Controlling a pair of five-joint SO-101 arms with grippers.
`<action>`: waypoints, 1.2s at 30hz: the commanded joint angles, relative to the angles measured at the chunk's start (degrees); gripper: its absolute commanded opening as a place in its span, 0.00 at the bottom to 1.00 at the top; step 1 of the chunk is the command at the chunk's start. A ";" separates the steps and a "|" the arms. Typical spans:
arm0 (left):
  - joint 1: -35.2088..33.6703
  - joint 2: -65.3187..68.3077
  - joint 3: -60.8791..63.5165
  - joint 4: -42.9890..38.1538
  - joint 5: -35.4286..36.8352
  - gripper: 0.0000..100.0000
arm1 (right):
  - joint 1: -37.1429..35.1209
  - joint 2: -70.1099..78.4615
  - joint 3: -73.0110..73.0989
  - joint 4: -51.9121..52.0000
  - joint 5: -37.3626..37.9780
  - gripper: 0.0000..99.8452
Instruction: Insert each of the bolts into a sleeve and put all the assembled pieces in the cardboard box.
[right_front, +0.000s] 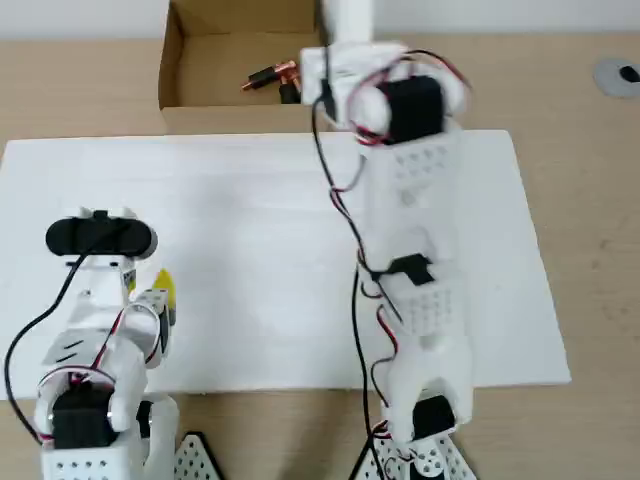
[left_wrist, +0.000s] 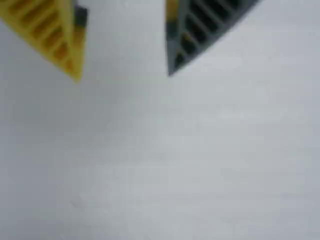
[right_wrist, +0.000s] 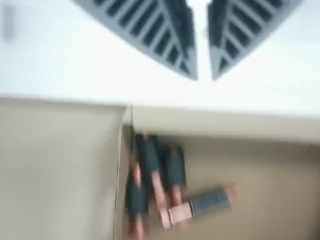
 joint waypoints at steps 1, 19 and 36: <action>-0.79 -0.22 1.41 -3.25 -0.09 0.12 | 0.84 -11.56 -0.66 0.88 -0.62 0.01; -0.79 -0.22 5.71 1.41 7.56 0.12 | 2.15 -64.31 74.59 -0.70 -0.62 0.01; -4.40 -0.22 13.36 -1.14 10.02 0.12 | 16.48 -117.76 150.20 -31.91 7.47 0.01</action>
